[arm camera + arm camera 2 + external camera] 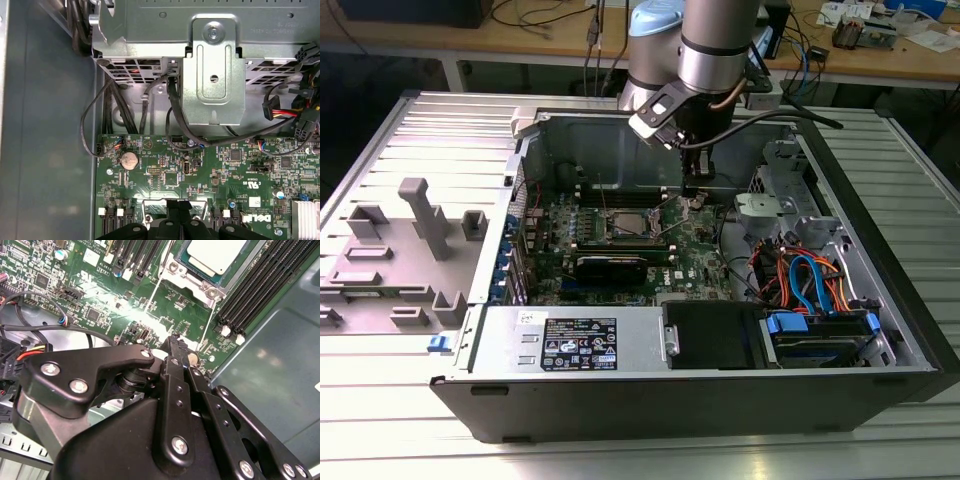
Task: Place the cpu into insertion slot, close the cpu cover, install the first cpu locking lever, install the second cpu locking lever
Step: 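Close the cpu cover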
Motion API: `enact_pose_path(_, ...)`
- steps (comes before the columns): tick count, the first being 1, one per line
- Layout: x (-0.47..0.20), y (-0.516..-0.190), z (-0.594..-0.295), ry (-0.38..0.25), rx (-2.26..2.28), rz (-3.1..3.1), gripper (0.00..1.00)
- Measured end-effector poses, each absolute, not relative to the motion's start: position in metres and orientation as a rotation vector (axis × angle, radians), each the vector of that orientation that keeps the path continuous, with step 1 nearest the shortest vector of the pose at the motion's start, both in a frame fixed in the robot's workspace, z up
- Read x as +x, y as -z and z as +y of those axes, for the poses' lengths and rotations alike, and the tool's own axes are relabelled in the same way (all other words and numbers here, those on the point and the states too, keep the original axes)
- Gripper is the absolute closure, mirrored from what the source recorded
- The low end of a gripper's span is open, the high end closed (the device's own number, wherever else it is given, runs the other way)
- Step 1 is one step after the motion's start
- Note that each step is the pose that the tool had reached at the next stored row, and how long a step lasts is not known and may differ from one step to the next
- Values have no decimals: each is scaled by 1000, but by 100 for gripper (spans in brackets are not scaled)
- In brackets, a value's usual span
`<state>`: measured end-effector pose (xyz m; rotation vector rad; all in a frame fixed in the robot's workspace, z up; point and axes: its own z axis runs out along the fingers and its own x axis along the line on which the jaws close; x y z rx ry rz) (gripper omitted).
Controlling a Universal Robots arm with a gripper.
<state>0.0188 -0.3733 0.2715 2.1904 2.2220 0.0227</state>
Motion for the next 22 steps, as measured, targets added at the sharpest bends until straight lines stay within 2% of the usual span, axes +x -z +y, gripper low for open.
enact_pose_path(22, 25, -271, -373, -23, 2190, 2222, 89)
